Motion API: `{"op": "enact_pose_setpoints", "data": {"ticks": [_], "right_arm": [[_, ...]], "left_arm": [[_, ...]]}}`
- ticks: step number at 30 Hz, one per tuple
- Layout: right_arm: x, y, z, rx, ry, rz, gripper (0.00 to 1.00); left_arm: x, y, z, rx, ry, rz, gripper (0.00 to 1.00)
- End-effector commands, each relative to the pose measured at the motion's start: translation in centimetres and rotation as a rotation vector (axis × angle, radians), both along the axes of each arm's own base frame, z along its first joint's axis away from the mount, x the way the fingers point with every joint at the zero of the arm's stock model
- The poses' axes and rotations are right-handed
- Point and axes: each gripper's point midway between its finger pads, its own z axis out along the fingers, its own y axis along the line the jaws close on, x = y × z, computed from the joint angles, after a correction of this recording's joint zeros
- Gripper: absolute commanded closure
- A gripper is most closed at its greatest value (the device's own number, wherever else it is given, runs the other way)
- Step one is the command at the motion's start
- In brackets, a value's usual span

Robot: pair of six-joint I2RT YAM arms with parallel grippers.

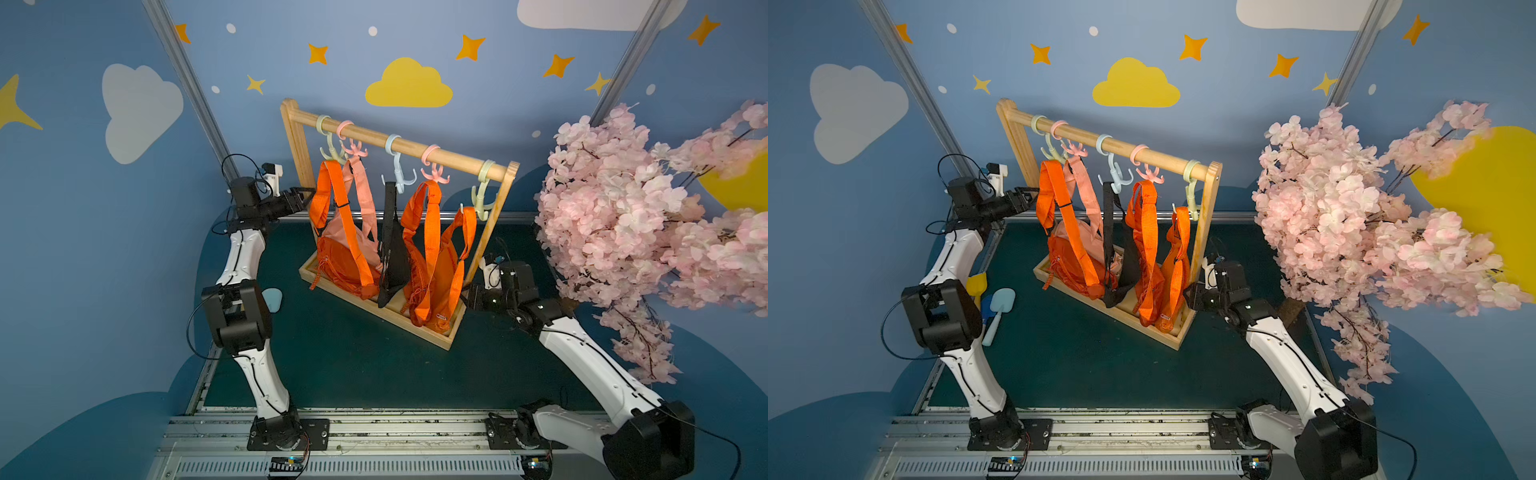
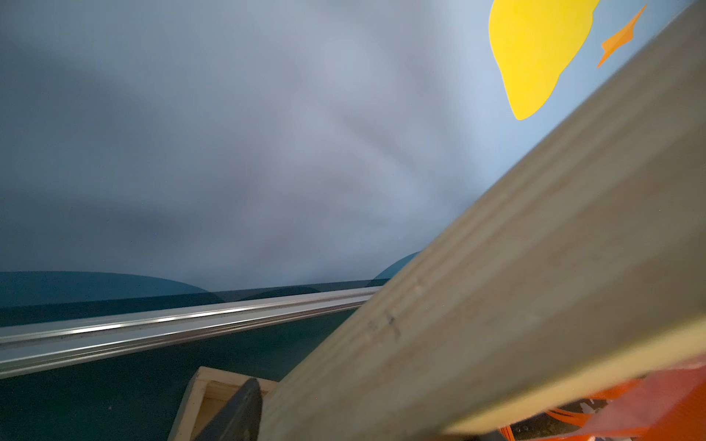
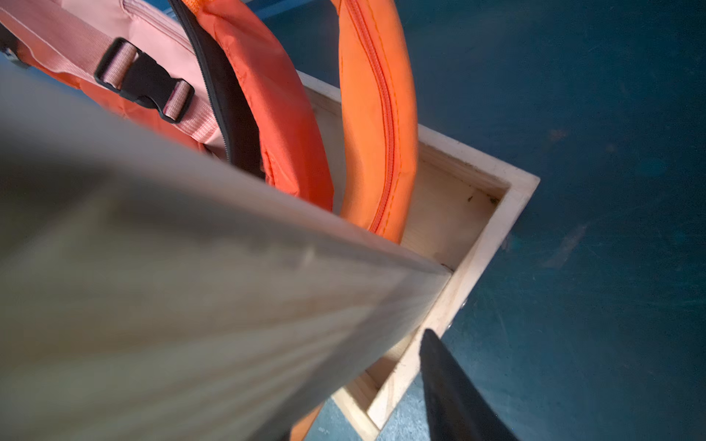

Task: Take the bag off the hook
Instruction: Adjust the clothesline at the center of the board.

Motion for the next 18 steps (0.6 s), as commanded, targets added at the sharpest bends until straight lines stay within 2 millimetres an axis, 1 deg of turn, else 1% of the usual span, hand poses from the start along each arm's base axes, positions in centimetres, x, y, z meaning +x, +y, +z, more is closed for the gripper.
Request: {"op": "enact_pose_setpoints", "data": {"ticks": [1, 7, 12, 18], "right_arm": [[2.6, -0.4, 2.9, 0.025, -0.107, 0.002, 0.53], [6.0, -1.2, 3.9, 0.012, -0.125, 0.000, 0.61], [8.9, -2.2, 4.4, 0.004, -0.154, -0.027, 0.61], [11.9, -3.9, 5.1, 0.004, -0.186, -0.065, 0.61]], "left_arm": [[-0.8, -0.4, 1.6, 0.034, -0.062, 0.003, 0.29], [-1.4, -0.4, 1.5, 0.042, -0.075, 0.014, 0.30], [-1.8, -0.5, 1.1, 0.034, -0.073, 0.029, 0.30], [-2.2, -1.4, 0.6, 0.030, -0.055, 0.010, 0.30]]}}
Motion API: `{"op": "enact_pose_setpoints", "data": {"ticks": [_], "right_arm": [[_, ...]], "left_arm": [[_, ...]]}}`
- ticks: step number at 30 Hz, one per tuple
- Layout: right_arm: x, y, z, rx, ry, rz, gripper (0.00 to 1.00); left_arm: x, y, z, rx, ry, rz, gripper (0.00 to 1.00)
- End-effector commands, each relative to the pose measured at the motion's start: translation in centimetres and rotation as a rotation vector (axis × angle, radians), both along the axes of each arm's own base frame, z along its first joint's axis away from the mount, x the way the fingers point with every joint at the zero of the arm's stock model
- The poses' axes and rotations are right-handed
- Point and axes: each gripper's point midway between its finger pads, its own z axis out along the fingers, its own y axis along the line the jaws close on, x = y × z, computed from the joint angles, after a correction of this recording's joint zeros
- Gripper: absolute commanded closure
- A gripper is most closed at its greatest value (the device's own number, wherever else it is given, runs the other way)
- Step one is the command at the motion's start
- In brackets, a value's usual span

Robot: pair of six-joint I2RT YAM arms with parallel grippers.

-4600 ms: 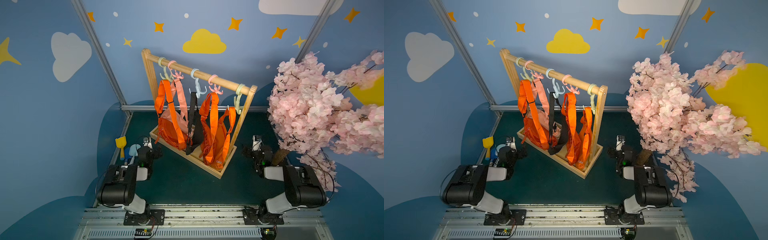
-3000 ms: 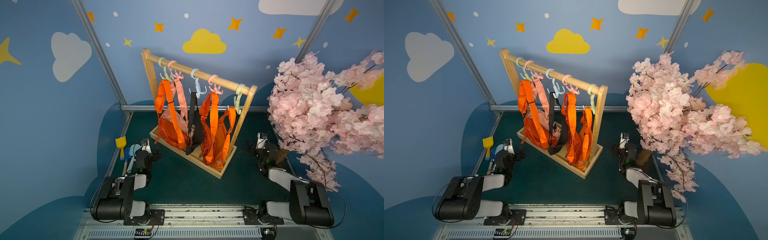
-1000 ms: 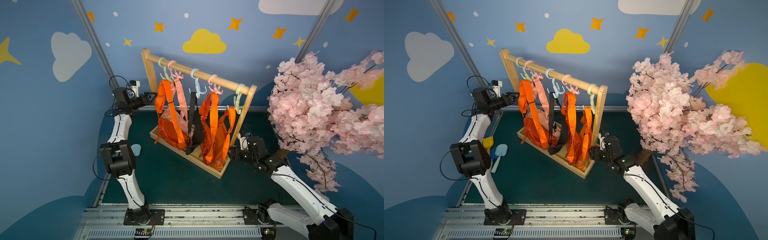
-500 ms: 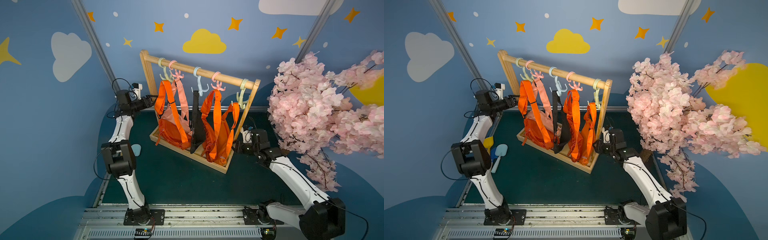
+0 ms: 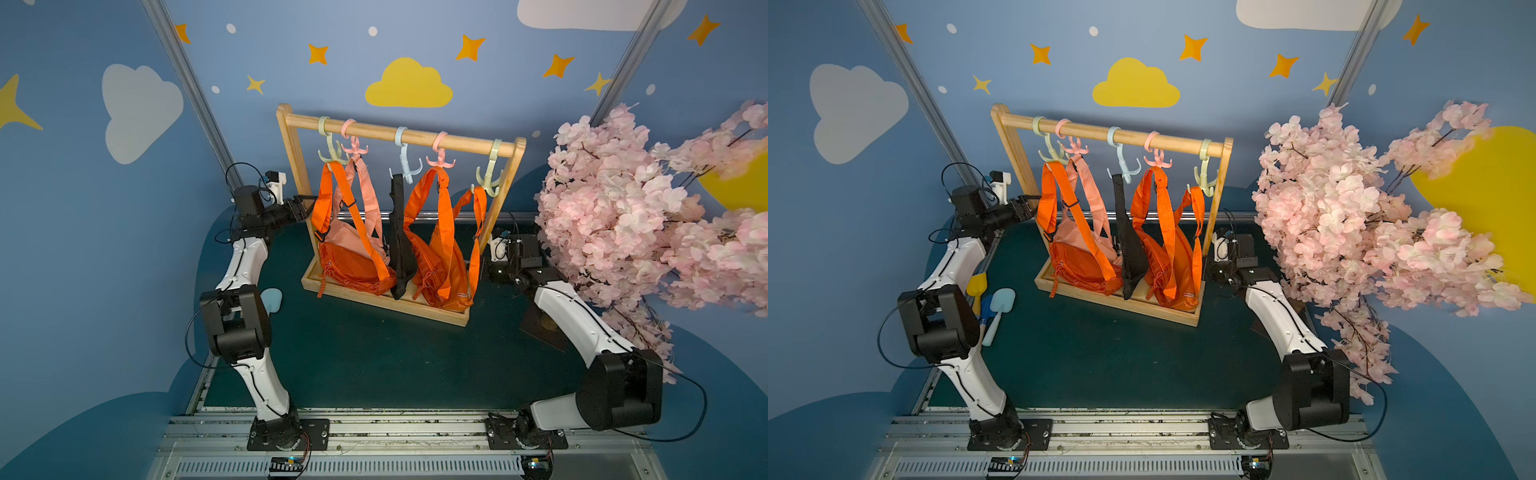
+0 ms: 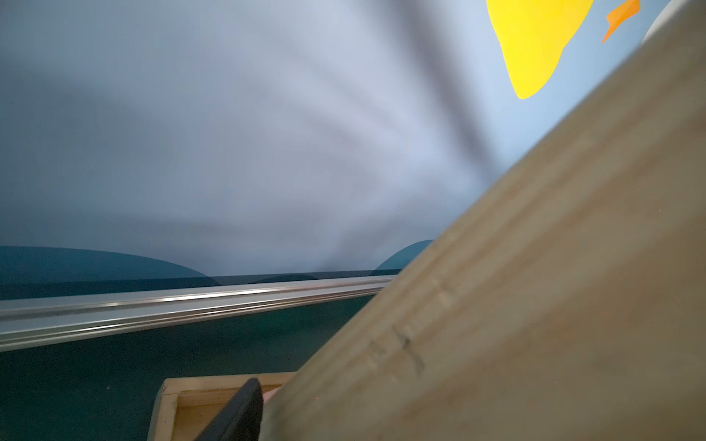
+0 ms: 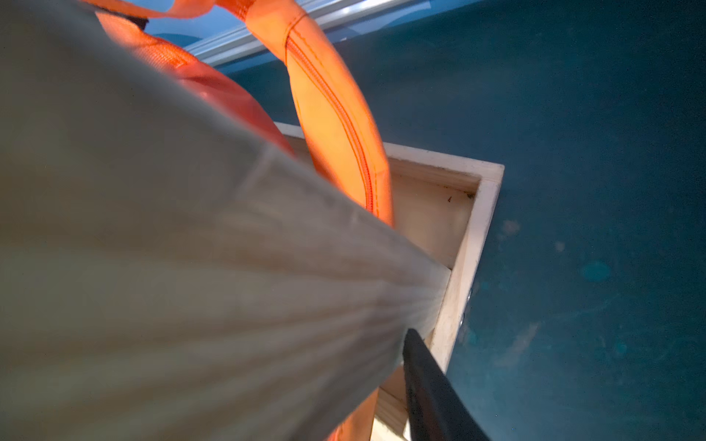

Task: Take the bag off the hook
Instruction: Adjust the clothesline at the center of the board.

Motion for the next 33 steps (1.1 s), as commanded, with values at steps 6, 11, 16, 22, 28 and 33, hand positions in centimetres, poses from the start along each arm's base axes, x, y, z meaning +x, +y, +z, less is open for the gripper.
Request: {"op": "enact_pose_setpoints", "data": {"ticks": [6, 11, 16, 22, 28, 33], "right_arm": [[6.3, -2.7, 4.8, 0.013, -0.205, -0.039, 0.62], [9.0, -4.7, 5.6, 0.022, -0.234, -0.037, 0.63], [11.4, -6.0, 5.7, 0.073, -0.220, -0.031, 0.65], [13.2, -6.7, 5.0, 0.106, -0.173, -0.040, 0.66], [12.4, -7.4, 5.0, 0.116, -0.105, -0.119, 0.62], [10.9, -8.2, 6.1, 0.121, -0.050, -0.192, 0.59]], "left_arm": [[-0.9, -0.9, 0.7, -0.009, -0.019, 0.020, 0.29], [-1.2, -1.2, 0.0, -0.053, 0.001, 0.020, 0.29], [-1.3, -1.8, -0.1, -0.060, 0.010, 0.007, 0.30], [-1.5, -1.9, -0.1, -0.043, 0.023, 0.026, 0.29], [-1.9, -0.1, 0.1, -0.028, 0.060, 0.130, 0.28], [-3.1, 1.3, 0.9, -0.013, 0.064, 0.210, 0.28]]}}
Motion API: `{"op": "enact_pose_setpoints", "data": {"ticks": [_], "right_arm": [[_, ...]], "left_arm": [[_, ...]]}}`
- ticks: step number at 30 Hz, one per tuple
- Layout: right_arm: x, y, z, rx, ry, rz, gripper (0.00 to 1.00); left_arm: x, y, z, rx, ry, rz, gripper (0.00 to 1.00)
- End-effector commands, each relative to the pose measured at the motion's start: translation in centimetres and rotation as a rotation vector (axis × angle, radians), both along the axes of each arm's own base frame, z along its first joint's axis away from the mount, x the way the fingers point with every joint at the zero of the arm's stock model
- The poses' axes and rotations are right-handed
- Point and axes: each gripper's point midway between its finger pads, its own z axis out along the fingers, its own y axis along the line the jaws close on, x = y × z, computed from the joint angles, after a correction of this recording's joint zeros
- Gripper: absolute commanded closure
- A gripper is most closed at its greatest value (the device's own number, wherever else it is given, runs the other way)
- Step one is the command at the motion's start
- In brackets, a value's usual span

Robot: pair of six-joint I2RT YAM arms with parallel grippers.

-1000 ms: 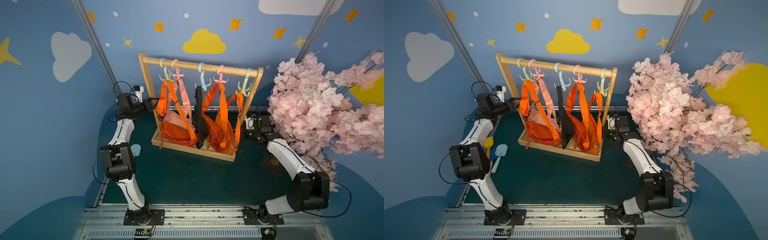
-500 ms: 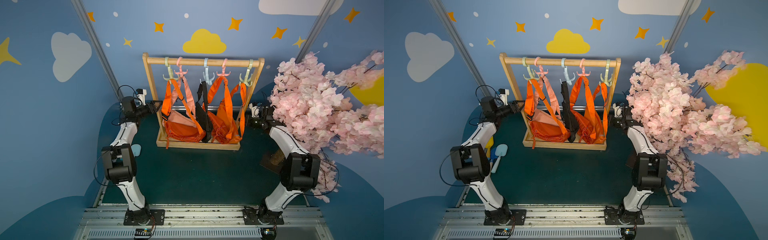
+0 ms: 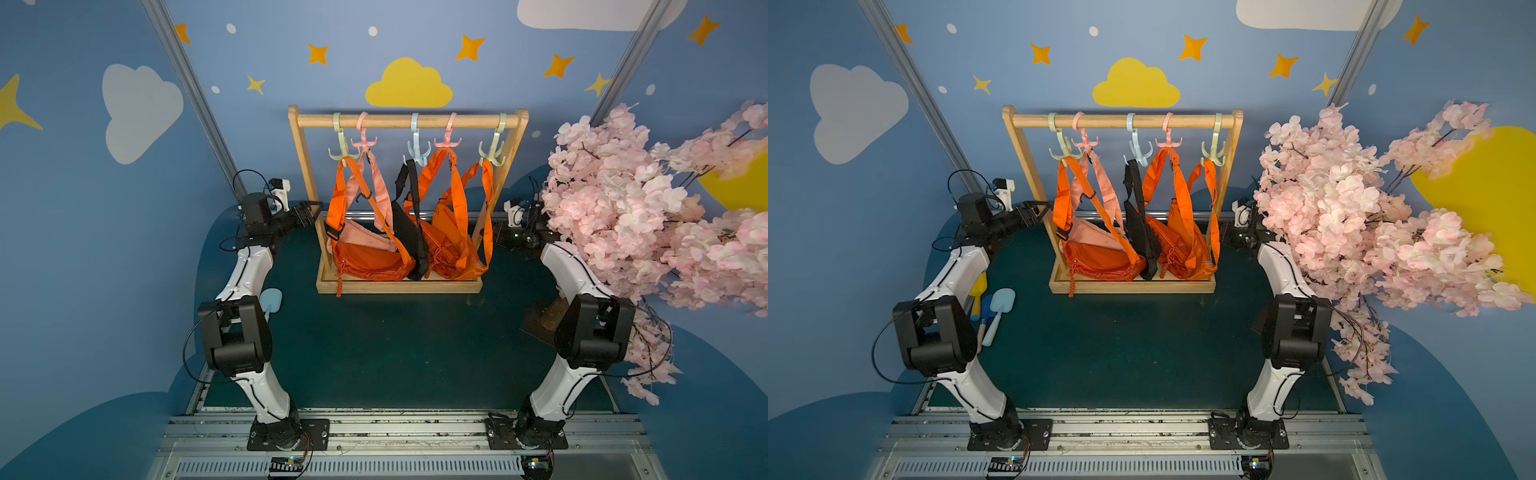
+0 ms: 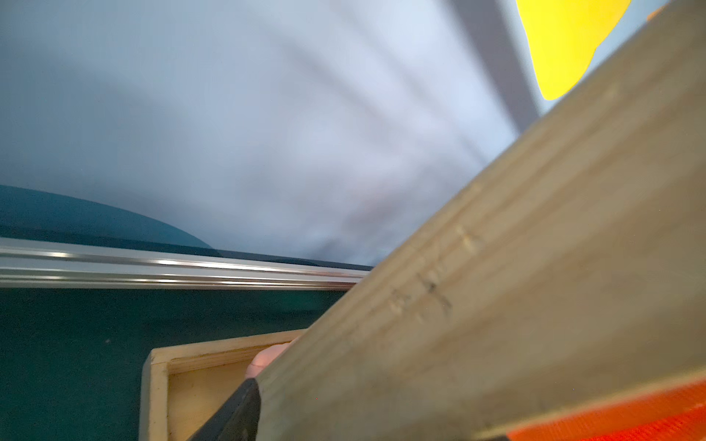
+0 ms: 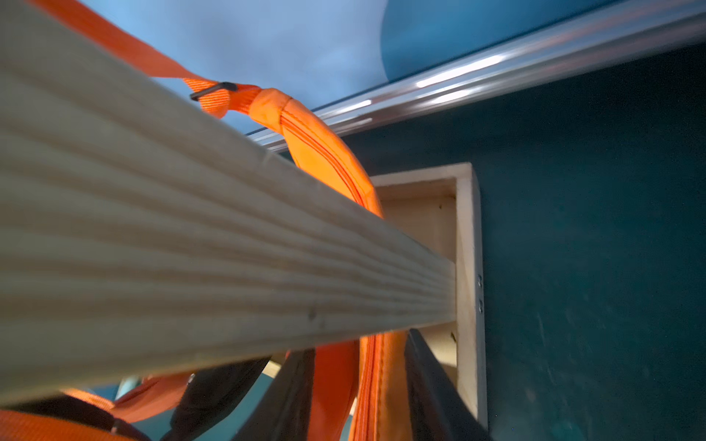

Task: Take the bag off the hook
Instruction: Adjust the clothesline at the center of the board.

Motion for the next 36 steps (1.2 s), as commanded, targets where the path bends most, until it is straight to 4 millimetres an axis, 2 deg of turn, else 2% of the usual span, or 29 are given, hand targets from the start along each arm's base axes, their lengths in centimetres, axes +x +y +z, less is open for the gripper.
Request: {"op": "enact_pose_setpoints", "data": {"ticks": [1, 8, 16, 20, 27, 31, 36], "right_arm": [[-0.5, -3.1, 3.7, -0.022, -0.023, -0.140, 0.58], [-3.0, -4.1, 4.4, -0.037, 0.027, -0.204, 0.56], [-6.2, -3.0, 7.0, 0.017, -0.018, -0.174, 0.54], [-8.0, -2.3, 8.5, 0.043, -0.057, -0.141, 0.55], [-11.5, 0.8, 11.5, 0.095, -0.140, 0.010, 0.55], [-13.2, 2.4, 12.7, 0.086, -0.184, 0.082, 0.55], [-14.6, 5.4, 13.5, 0.117, -0.232, 0.214, 0.55]], "left_arm": [[-1.1, 2.2, 1.6, 0.013, -0.006, 0.104, 0.28], [-3.3, 3.1, 3.0, 0.063, -0.035, 0.170, 0.27], [-5.7, 3.4, 5.5, 0.143, -0.098, 0.211, 0.26], [-6.7, 2.6, 7.3, 0.176, -0.167, 0.170, 0.25], [-8.2, 0.6, 9.0, 0.198, -0.268, 0.053, 0.22], [-8.8, -0.4, 9.5, 0.188, -0.307, 0.007, 0.21], [-9.8, -1.8, 9.9, 0.195, -0.344, -0.044, 0.21]]}}
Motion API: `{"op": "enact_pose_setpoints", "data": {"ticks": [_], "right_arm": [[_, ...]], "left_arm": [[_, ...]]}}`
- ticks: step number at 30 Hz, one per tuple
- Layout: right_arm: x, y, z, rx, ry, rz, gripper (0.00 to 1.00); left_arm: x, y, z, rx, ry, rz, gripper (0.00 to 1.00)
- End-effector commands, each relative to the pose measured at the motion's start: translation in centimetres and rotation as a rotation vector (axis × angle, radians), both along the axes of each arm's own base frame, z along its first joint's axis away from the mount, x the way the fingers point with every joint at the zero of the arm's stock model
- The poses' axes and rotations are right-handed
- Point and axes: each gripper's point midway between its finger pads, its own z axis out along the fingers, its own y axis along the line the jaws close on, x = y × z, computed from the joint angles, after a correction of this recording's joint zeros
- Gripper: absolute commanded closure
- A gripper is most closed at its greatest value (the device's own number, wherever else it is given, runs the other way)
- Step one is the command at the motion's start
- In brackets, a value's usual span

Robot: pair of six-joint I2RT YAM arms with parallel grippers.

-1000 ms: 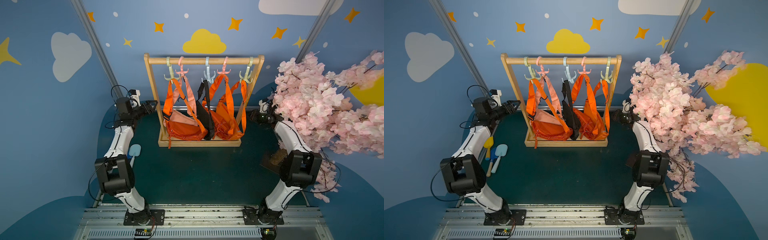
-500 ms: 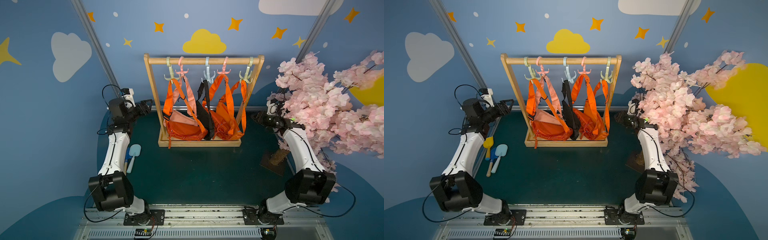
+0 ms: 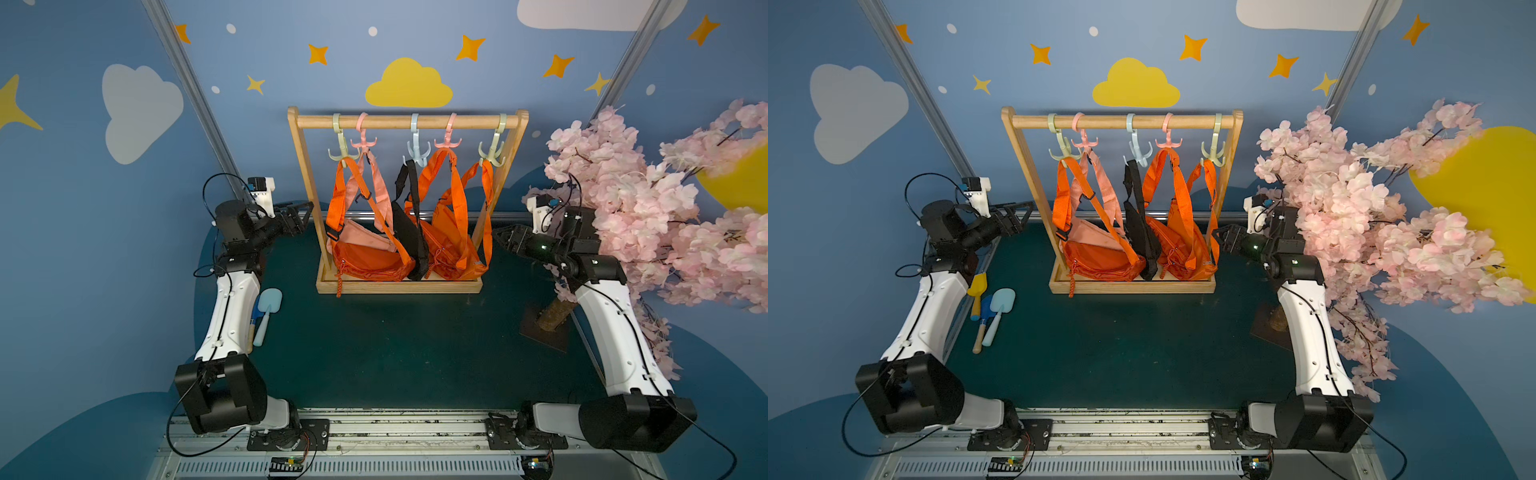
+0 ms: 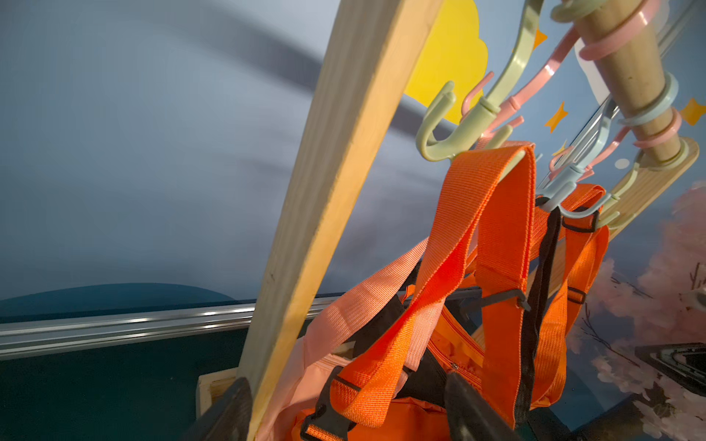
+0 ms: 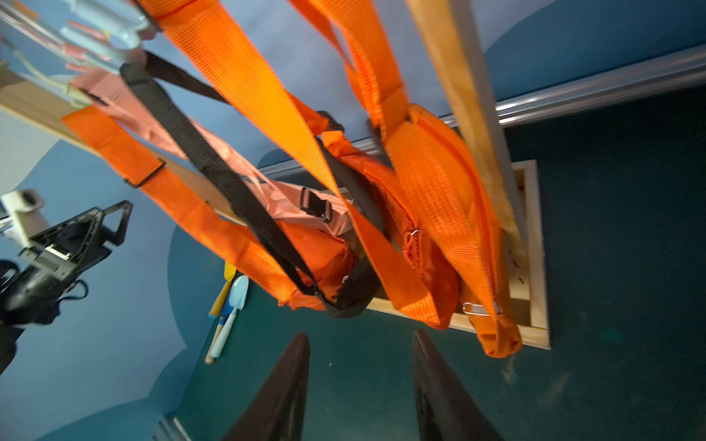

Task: Take the bag off the hook
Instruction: Adjust the clothesline at the center of the board, then pick up the bag from the hook.

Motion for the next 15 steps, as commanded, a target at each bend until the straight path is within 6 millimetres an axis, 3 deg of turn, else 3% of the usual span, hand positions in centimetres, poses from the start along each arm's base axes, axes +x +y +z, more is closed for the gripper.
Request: {"op": "enact_pose_setpoints", "data": {"ticks": [1, 15], "right_arm": [[-1.1, 2.4, 0.6, 0.020, -0.056, 0.127, 0.55], [-4.4, 11.1, 3.8, -0.079, -0.361, 0.430, 0.58]], "left_arm": [[-1.7, -1.8, 2.3, 0.040, -0.096, -0.077, 0.21], [-3.9, -6.3, 3.3, 0.152, -0.139, -0.251, 0.22]]}}
